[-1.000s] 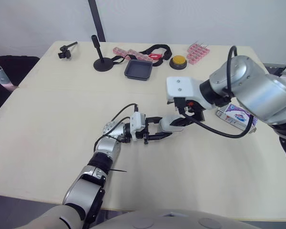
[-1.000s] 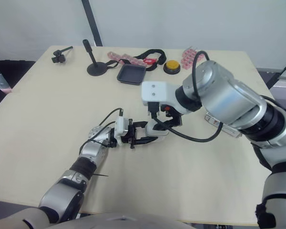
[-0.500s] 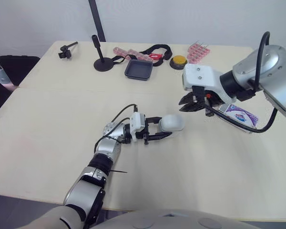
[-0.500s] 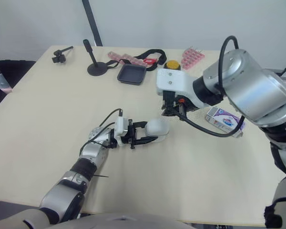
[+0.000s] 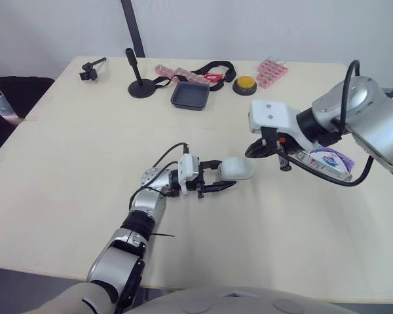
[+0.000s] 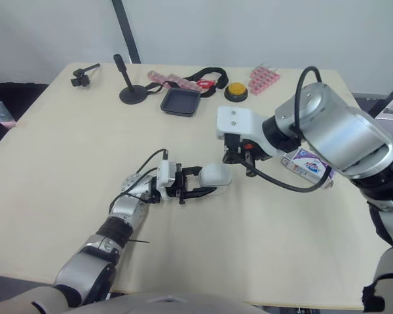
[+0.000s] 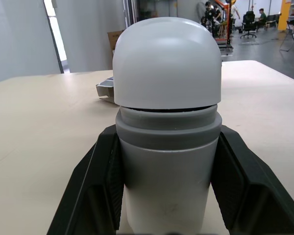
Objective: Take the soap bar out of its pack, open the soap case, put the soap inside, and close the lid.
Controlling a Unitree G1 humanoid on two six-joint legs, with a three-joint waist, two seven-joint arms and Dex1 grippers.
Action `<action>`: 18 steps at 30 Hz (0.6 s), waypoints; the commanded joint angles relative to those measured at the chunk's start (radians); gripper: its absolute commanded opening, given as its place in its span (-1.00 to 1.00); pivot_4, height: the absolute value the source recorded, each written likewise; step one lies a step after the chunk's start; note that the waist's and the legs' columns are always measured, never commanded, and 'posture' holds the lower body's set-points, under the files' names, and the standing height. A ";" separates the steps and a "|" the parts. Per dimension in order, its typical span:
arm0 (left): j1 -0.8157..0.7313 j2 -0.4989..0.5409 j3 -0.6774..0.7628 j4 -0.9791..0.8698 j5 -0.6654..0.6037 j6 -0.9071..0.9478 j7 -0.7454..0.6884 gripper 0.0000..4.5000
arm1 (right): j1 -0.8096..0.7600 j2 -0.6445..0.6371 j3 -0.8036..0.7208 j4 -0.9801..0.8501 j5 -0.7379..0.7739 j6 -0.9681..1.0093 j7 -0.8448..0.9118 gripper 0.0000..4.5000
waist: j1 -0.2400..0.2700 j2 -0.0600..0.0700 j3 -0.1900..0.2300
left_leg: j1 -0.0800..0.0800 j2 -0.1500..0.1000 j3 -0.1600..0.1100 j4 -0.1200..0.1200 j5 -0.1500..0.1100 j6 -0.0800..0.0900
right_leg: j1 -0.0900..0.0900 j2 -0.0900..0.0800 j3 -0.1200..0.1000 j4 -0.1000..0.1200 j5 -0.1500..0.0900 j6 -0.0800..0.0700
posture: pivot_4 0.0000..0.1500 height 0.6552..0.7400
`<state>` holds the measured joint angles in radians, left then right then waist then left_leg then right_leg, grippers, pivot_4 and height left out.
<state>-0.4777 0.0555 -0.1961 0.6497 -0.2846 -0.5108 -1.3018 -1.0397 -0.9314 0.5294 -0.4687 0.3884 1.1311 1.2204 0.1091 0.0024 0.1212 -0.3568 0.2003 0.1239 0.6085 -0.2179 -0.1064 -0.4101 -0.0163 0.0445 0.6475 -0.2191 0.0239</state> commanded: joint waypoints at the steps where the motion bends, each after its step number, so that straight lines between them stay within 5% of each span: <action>1: -0.002 0.012 0.009 -0.003 0.003 -0.007 0.000 -0.17 | 0.004 0.004 -0.004 0.004 -0.020 -0.017 -0.018 -0.99 | 0.000 0.000 0.000 | 0.000 0.000 0.000 0.000 0.000 0.000 | 0.000 0.000 0.000 0.000 0.000 0.000 | 1.00 1.00; 18: -0.009 0.017 0.010 0.013 0.008 -0.020 0.002 -0.17 | 0.032 0.037 -0.013 -0.046 0.016 0.032 -0.056 -0.99 | -0.002 0.000 0.000 | 0.000 0.000 0.000 0.000 0.000 0.000 | 0.000 0.000 0.000 0.000 0.000 0.000 | 1.00 1.00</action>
<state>-0.4813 0.0614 -0.1961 0.6555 -0.2829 -0.5237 -1.3058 -1.0134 -0.9007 0.5382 -0.4971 0.3906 1.1595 1.1699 0.1067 0.0024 0.1212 -0.3564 0.2004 0.1239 0.6084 -0.2179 -0.1065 -0.4101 -0.0161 0.0446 0.6478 -0.2191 0.0239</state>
